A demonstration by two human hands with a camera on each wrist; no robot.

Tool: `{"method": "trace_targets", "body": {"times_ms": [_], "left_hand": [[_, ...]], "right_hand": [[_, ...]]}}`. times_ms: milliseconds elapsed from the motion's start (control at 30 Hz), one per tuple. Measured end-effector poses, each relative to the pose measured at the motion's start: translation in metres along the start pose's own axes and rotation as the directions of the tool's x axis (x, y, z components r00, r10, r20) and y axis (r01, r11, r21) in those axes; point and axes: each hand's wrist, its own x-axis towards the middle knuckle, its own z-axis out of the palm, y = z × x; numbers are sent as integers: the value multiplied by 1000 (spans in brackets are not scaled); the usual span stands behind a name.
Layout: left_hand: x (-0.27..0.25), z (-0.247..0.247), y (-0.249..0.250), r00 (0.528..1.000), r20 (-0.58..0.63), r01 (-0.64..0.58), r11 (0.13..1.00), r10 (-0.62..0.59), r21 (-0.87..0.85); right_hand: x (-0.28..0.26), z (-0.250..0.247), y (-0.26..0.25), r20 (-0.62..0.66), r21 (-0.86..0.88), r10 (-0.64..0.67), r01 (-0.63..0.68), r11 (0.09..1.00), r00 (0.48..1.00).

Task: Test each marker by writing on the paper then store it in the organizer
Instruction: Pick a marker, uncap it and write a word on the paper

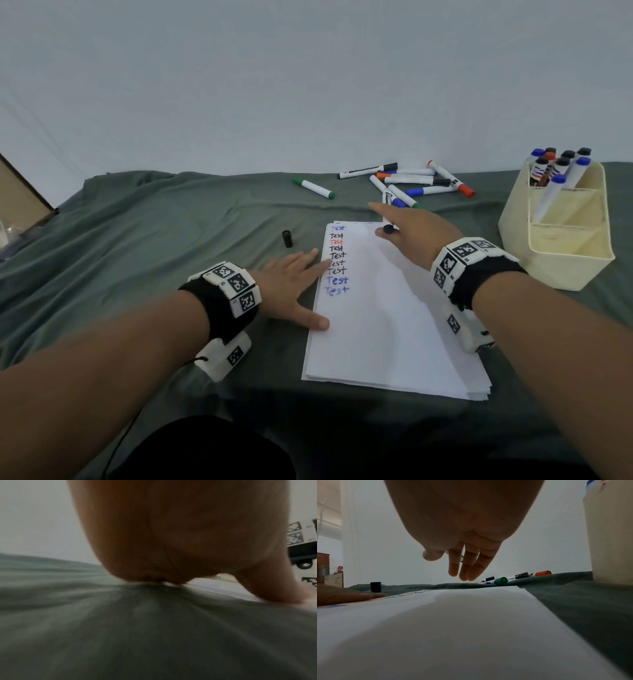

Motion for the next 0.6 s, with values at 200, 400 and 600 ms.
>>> {"method": "trace_targets", "body": {"times_ms": [200, 400, 600], "left_hand": [[4, 9, 2, 999, 38, 3, 1000, -3, -3], [7, 10, -1, 1000, 27, -5, 1000, 6, -13], [9, 12, -1, 1000, 10, 3, 1000, -3, -16]], "right_hand": [[-5, -5, 2, -94, 110, 25, -15, 994, 995], [-13, -23, -18, -318, 704, 279, 29, 710, 906], [-36, 21, -56, 119, 984, 423, -50, -170, 898]]}}
